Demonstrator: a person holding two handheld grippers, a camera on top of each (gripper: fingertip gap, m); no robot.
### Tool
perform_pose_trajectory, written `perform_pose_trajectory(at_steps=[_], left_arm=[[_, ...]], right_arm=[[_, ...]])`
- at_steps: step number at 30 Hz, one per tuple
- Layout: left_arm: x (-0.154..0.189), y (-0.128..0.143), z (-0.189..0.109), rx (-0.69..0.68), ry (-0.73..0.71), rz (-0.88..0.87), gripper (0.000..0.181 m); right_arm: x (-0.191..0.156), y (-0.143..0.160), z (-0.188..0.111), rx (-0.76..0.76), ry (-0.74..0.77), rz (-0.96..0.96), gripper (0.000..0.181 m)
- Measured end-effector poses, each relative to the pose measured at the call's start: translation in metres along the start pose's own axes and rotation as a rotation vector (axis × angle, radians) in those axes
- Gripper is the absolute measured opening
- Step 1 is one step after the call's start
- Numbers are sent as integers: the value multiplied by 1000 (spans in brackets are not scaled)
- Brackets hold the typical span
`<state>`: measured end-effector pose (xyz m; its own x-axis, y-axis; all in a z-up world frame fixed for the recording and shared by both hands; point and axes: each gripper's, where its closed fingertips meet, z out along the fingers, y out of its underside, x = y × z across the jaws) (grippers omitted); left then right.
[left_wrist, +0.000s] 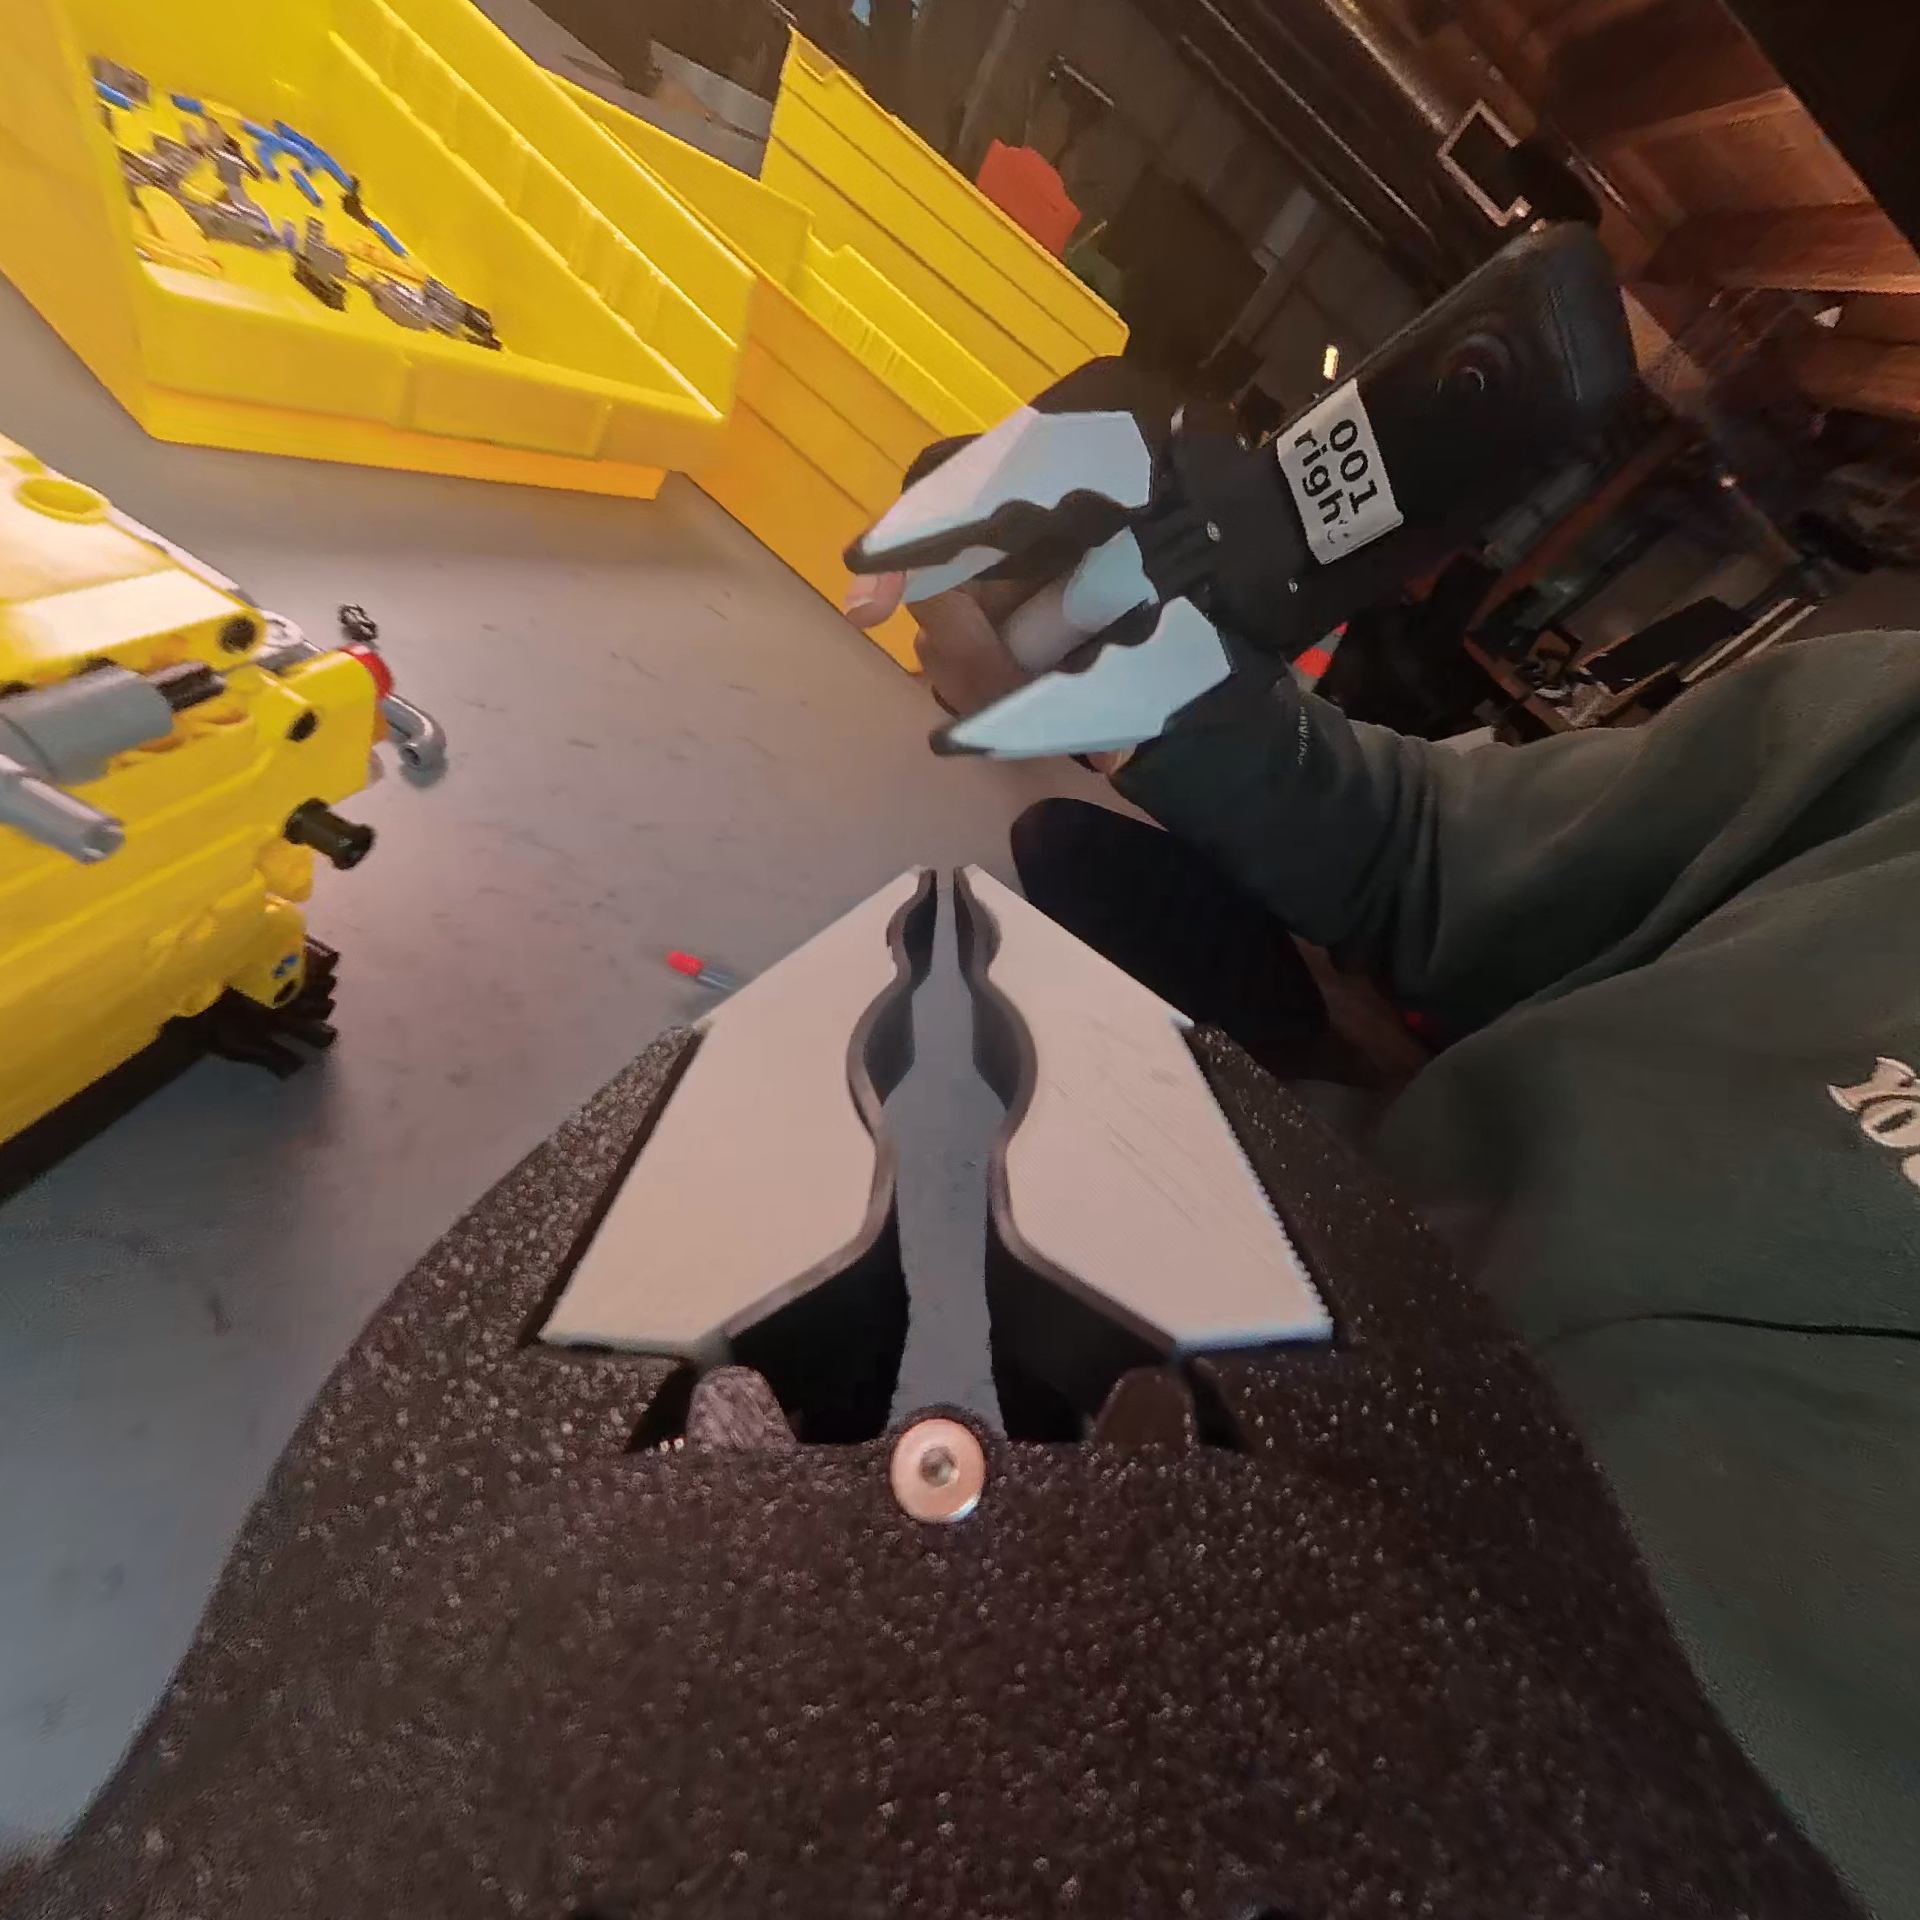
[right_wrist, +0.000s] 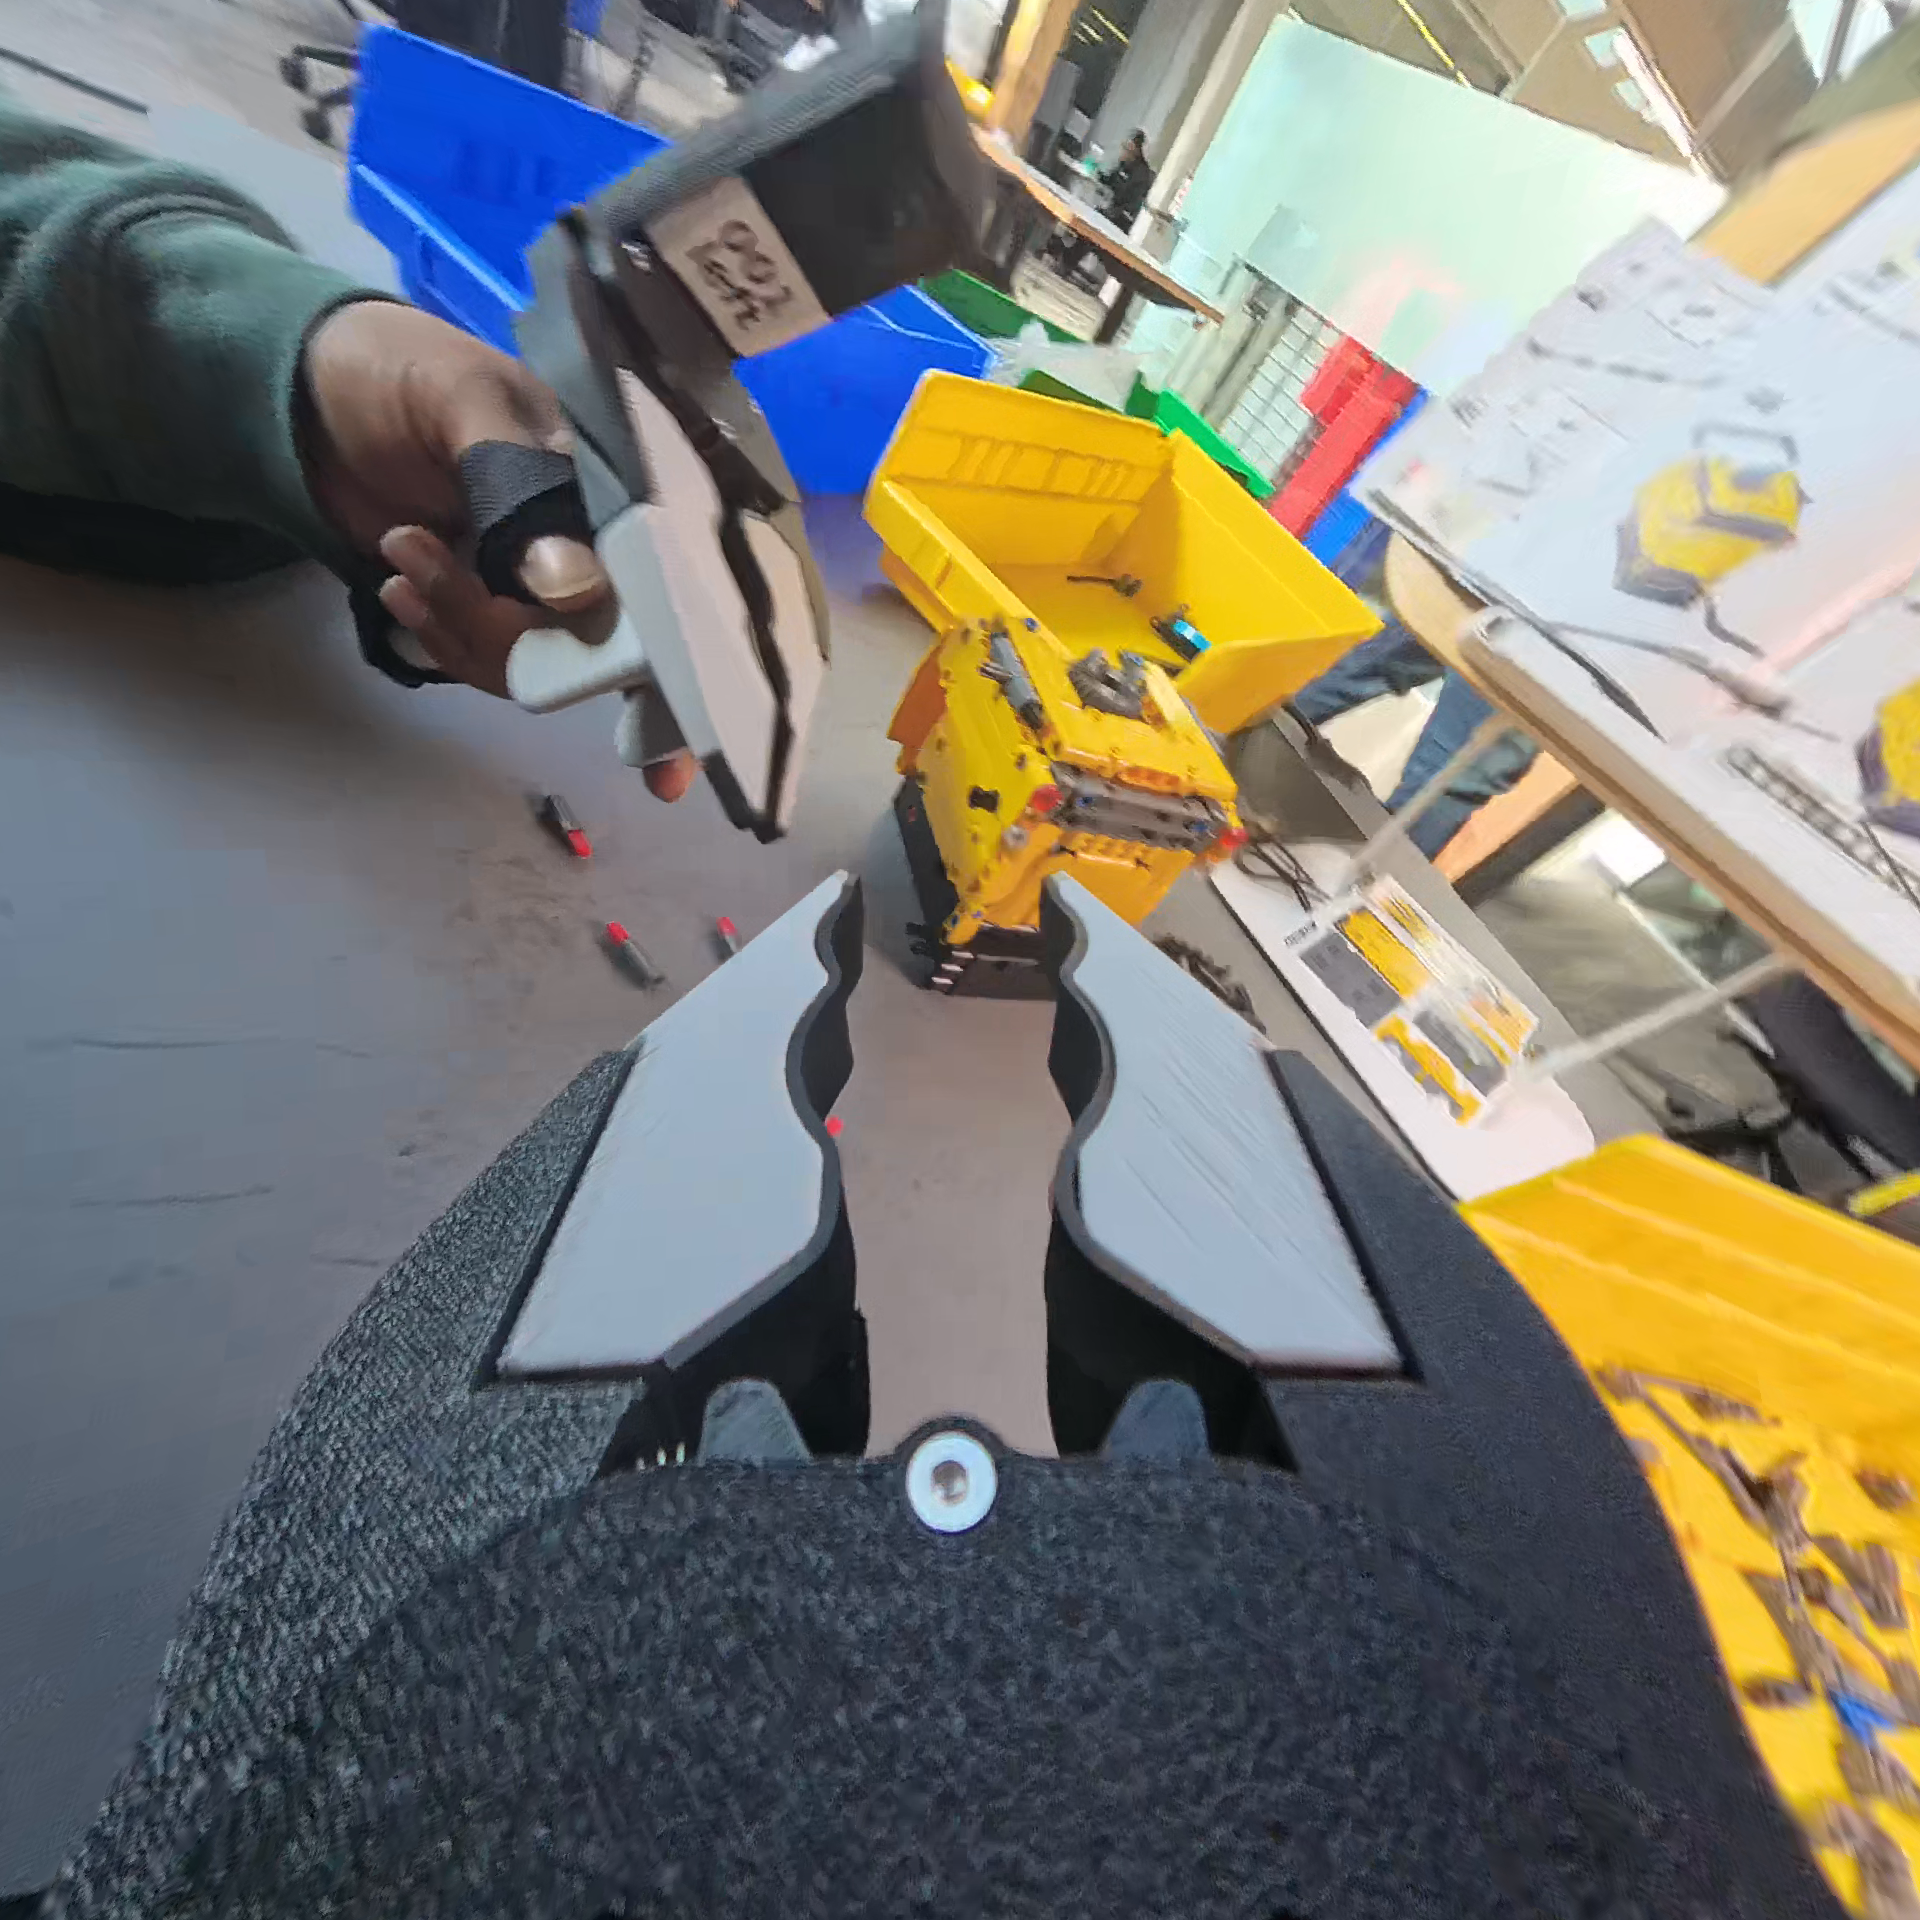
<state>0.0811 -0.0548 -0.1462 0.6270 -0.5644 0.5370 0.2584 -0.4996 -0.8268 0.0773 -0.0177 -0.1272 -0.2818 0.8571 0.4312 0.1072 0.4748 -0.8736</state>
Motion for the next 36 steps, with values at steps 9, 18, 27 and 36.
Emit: perform_pose_trajectory(at_steps=[9, 18, 27, 36], left_arm=[[-25, -2, -8, 1, -169, 96, 13], [-41, 6, -11, -33, -214, 103, 12], [-32, 4, -9, -27, -199, 193, 24], [42, -18, 2, 161, 352, -91, 38]], right_arm=[[49, 111, 29, -468, 8, 200, 30], [43, 140, 47, -623, -326, 164, 8], [4, 49, 17, -151, -495, 348, 7], [-41, -87, -55, 559, -796, 527, 6]])
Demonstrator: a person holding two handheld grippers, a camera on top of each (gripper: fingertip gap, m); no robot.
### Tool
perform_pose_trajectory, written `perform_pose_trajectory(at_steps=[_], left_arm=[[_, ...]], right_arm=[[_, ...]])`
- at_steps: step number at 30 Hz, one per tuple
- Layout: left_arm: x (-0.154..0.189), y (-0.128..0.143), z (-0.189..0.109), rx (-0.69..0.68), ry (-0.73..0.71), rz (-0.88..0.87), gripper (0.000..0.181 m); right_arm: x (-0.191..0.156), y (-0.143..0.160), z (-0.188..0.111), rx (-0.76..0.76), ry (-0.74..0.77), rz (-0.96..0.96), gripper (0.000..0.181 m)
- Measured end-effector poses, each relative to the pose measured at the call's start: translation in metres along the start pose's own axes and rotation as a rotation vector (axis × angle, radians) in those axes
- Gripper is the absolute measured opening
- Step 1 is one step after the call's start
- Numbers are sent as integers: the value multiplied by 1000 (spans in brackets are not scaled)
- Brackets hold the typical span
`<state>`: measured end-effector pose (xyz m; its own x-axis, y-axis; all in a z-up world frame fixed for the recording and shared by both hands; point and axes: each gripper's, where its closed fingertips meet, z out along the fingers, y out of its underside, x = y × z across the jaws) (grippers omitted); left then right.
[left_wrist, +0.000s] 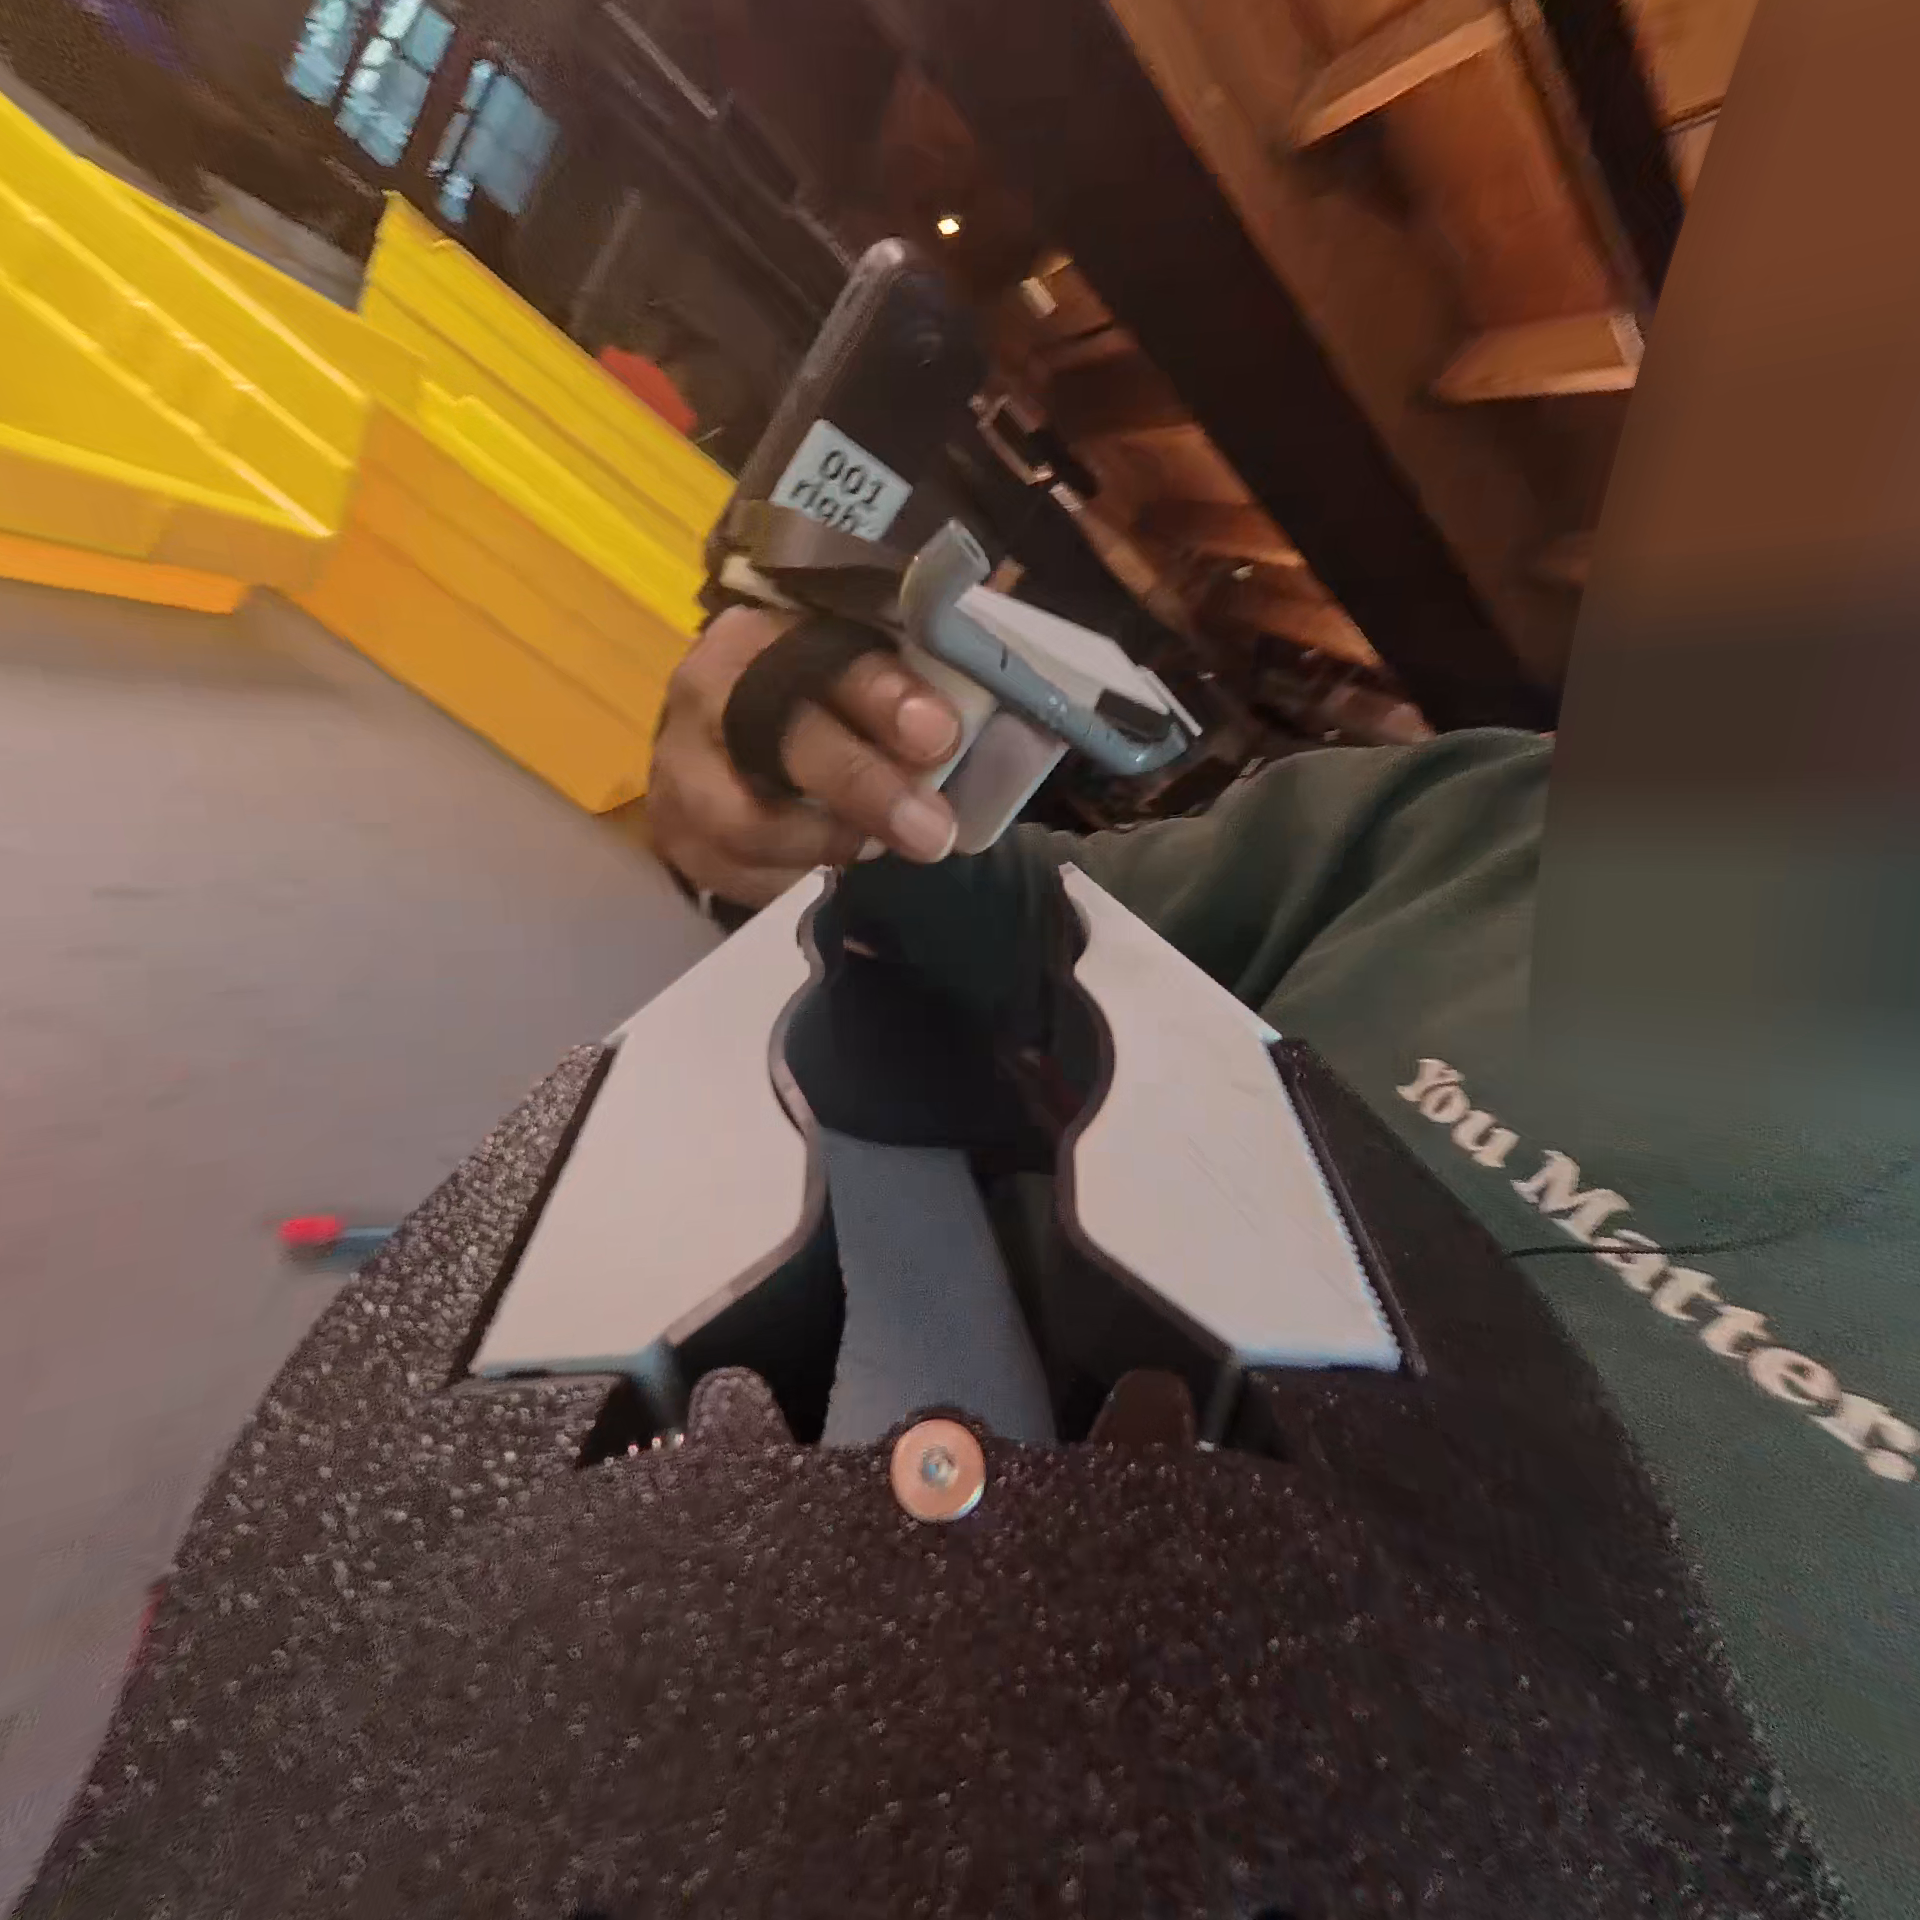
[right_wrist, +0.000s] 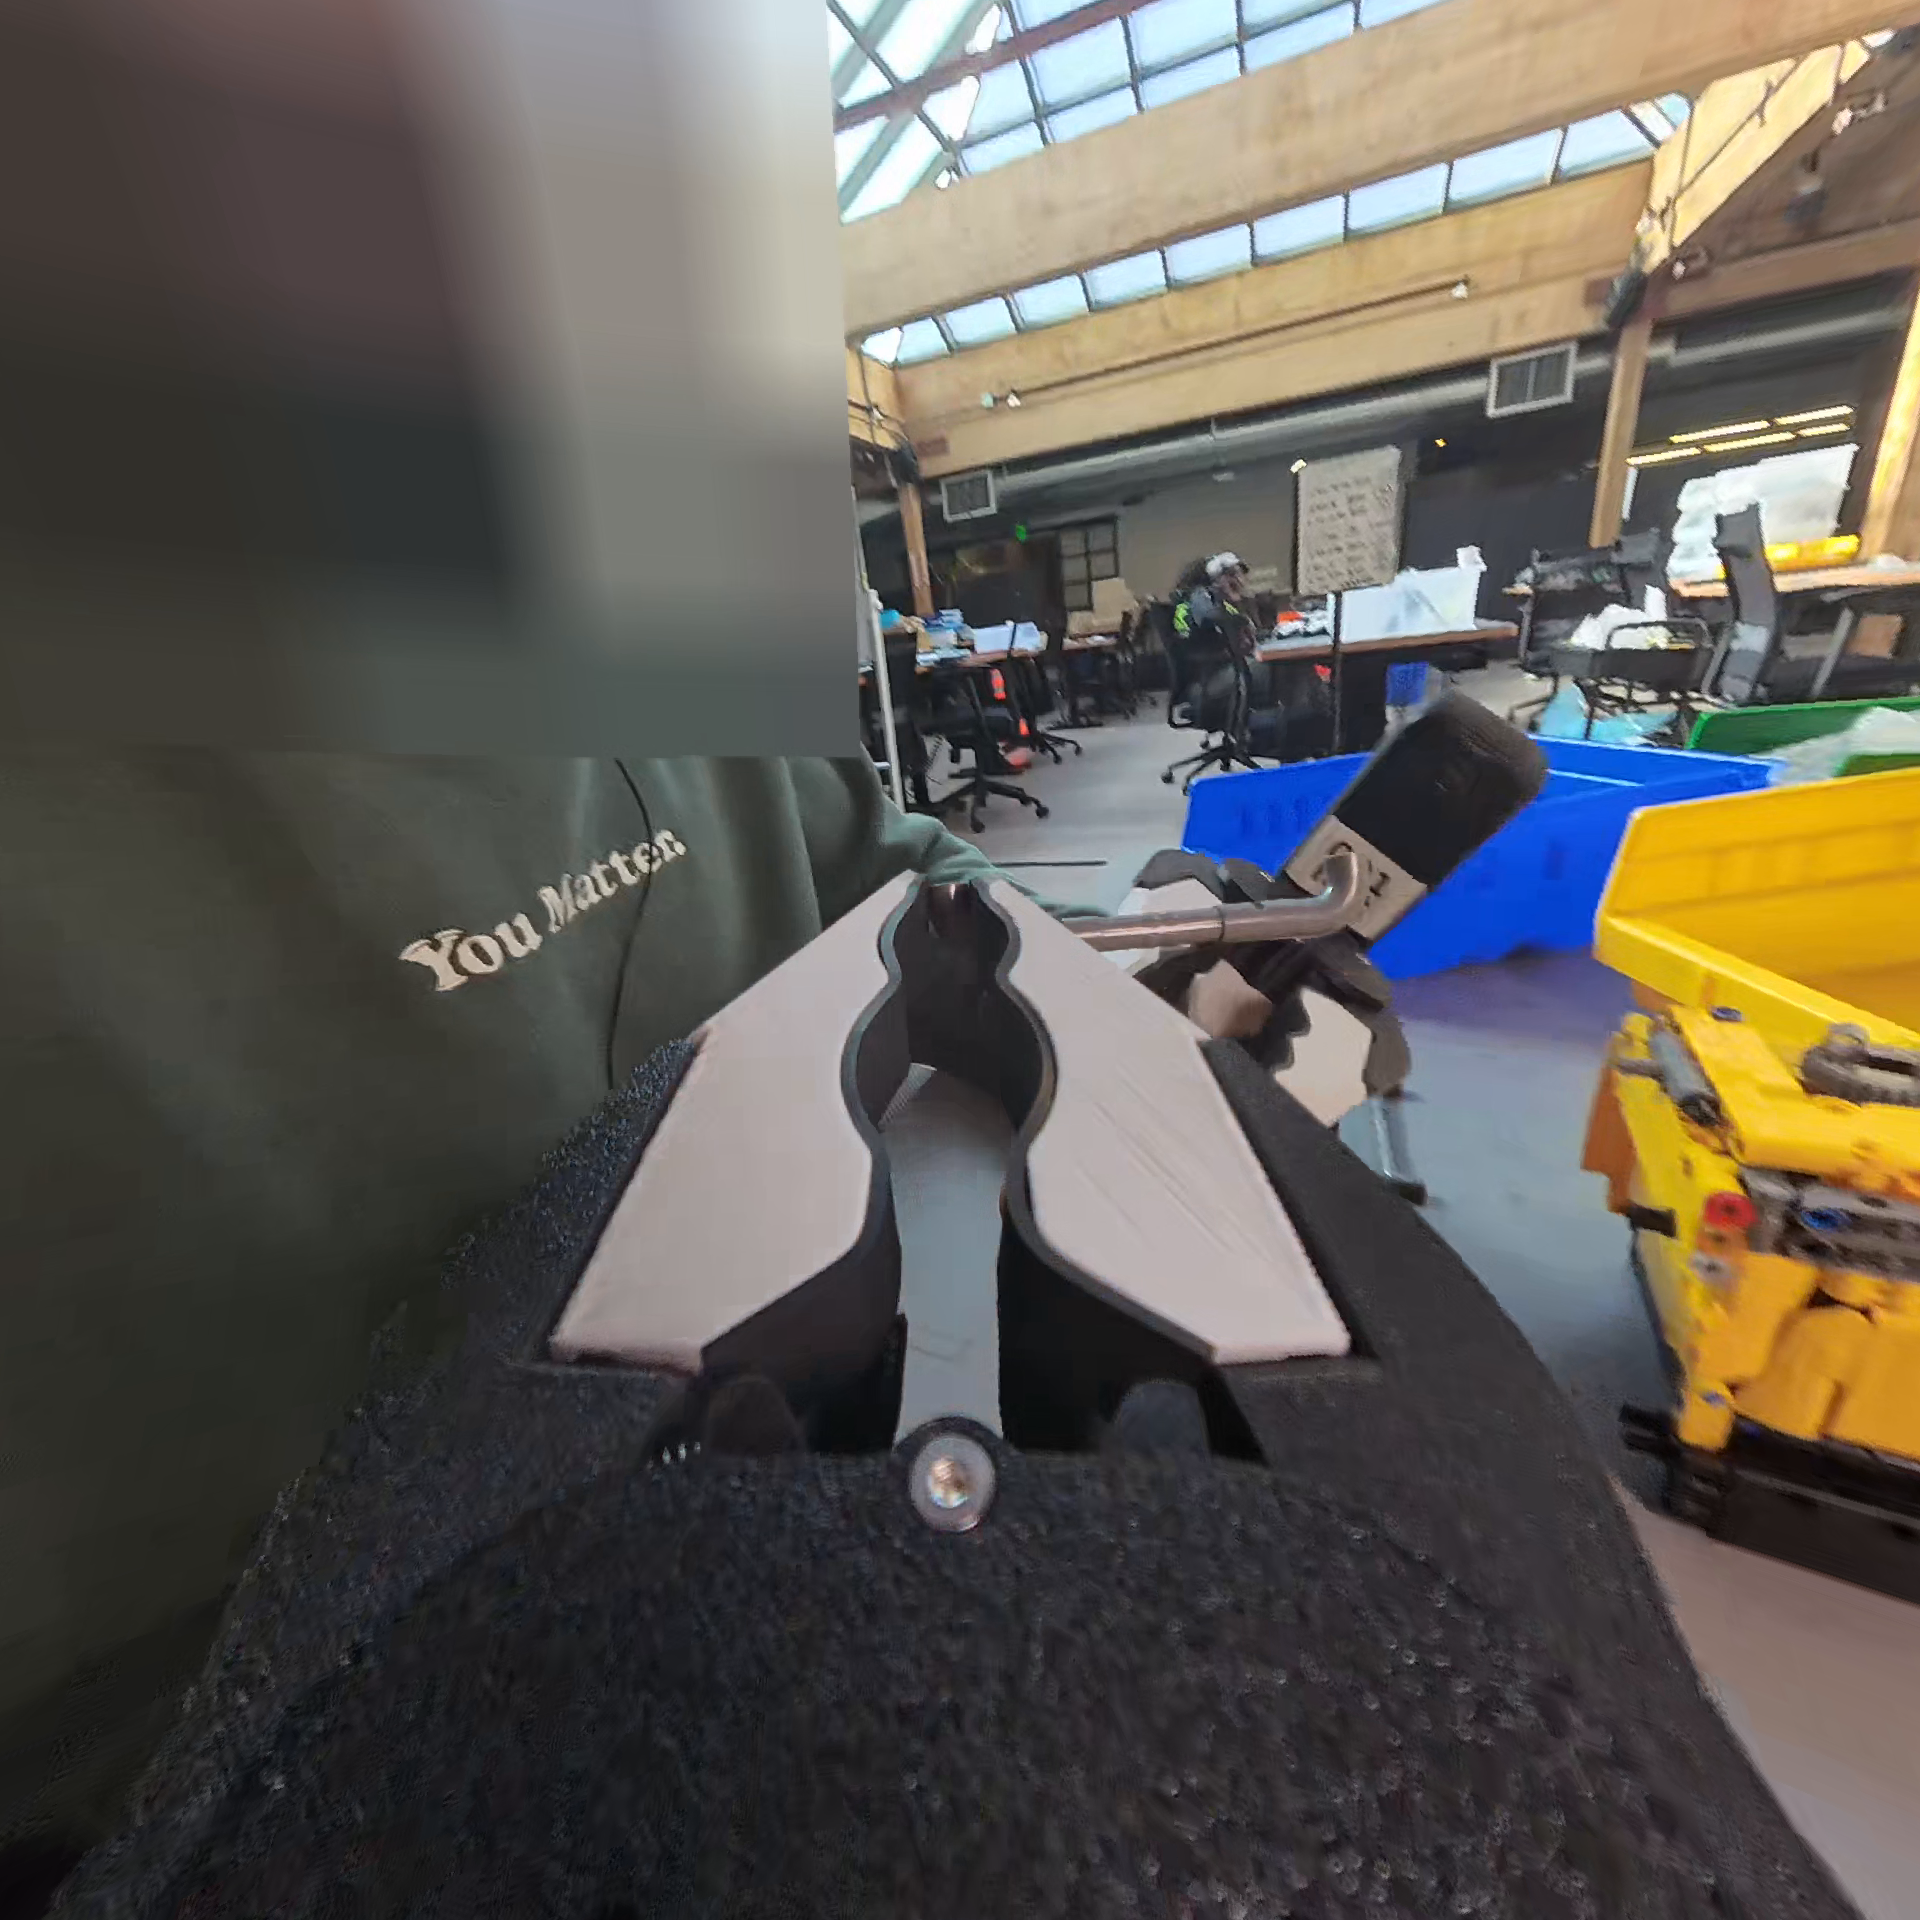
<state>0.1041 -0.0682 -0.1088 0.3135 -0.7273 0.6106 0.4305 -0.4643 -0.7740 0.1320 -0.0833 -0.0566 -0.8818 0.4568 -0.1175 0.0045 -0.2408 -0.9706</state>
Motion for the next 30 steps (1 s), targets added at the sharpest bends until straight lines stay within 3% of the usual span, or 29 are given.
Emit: perform_pose_trajectory(at_steps=[2, 5, 12, 22, 30], left_arm=[[23, -2, 7, 31, 159, -55, 37], [45, -3, 9, 52, 284, -45, 19], [41, -2, 1, 45, 168, 107, 6], [2, -22, -19, 121, -143, 256, 6], [-9, -25, -23, 135, -226, 293, 6]], right_arm=[[-7, 2, 10, 16, -51, 6, 6], [-9, 15, 19, -29, -79, 10, 6], [-2, 24, 14, -91, -17, -20, 7], [49, 39, -5, -346, 449, -314, 17], [66, 41, -3, -401, 563, -442, 8]])
